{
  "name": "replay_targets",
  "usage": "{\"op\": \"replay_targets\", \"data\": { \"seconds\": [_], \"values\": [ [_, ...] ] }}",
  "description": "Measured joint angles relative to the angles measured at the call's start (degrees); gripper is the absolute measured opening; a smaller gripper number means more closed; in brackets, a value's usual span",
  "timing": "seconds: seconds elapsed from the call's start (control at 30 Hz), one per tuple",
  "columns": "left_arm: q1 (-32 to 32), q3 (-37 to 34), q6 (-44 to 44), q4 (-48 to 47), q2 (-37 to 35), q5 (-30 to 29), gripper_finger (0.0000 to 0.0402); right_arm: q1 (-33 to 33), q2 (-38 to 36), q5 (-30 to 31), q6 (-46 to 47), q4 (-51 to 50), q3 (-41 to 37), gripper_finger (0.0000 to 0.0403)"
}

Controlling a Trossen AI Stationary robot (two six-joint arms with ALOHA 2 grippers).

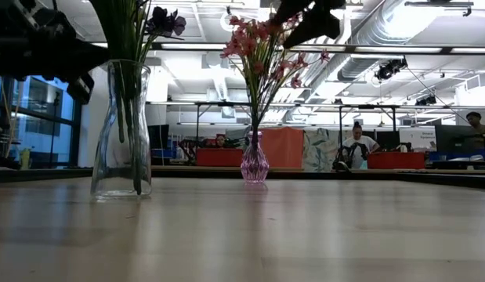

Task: Sort flowers into vase by color
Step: Return to Home Position

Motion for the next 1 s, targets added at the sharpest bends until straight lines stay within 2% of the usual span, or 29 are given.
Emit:
{"op": "replay_targets", "data": {
  "seconds": [0.23,0.37,0.5,0.67,0.77,0.83,0.9,1.0],
  "values": [
    [-0.03,0.00,6.09,-1.62,0.42,-2.37,0.0000,1.06,-0.75,-3.58,-0.17,-7.40,0.00,0.0272],
    [-0.03,0.00,7.30,-1.64,0.42,-2.28,0.0000,3.15,-3.33,-3.80,-0.46,-15.39,0.00,0.0249],
    [-0.03,0.00,7.33,-1.62,0.42,-2.23,0.0000,7.68,-8.76,0.95,1.74,-18.95,-1.97,0.0187],
    [-0.03,0.00,7.33,-1.62,0.42,-2.17,0.0000,16.45,-22.94,9.51,14.70,-15.62,-16.87,0.0076],
    [-0.03,0.00,7.35,-1.62,0.42,-2.17,0.0000,21.05,-32.99,12.40,23.92,-7.94,-29.32,0.0015],
    [-0.03,0.00,7.35,-1.62,0.42,-2.17,0.0000,22.31,-38.84,12.68,26.64,1.31,-37.63,0.0011],
    [-0.03,0.00,7.35,-1.62,0.42,-2.17,0.0000,21.42,-43.27,13.10,26.29,14.86,-45.78,0.0016],
    [-0.03,0.00,7.34,-1.62,0.42,-2.17,0.0000,17.01,-46.11,12.13,19.86,33.43,-54.97,0.0005]
  ]
}}
